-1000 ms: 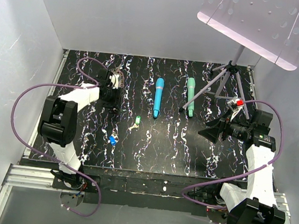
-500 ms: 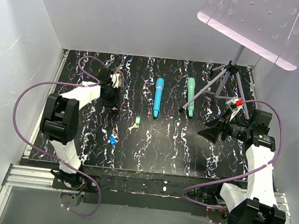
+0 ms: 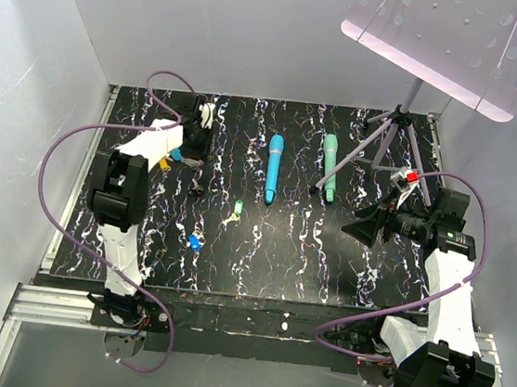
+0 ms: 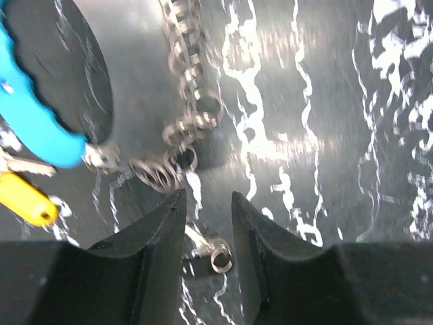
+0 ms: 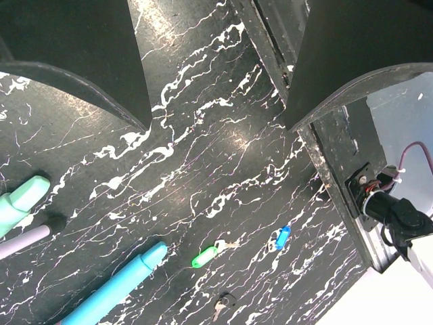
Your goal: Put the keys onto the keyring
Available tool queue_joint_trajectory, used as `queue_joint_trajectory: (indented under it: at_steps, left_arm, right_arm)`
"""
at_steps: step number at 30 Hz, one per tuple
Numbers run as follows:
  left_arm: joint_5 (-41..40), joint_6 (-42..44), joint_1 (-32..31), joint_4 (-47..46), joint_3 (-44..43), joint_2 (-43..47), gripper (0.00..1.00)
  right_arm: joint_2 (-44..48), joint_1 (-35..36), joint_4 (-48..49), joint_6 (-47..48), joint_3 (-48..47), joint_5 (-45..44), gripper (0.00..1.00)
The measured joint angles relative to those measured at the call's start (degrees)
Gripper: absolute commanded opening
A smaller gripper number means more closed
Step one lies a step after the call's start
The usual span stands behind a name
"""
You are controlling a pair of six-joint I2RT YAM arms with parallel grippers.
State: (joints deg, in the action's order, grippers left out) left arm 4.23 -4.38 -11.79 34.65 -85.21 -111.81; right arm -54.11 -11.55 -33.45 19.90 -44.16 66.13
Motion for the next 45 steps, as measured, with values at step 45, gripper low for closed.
queue_joint_trajectory:
  at_steps: [45]
  left_arm:
    - [2.67, -1.68, 2.21, 11.69, -31.17, -22.95, 0.28]
  right_arm:
    - [-0.02, 1.46, 0.17, 0.37, 0.00, -0.42, 0.88]
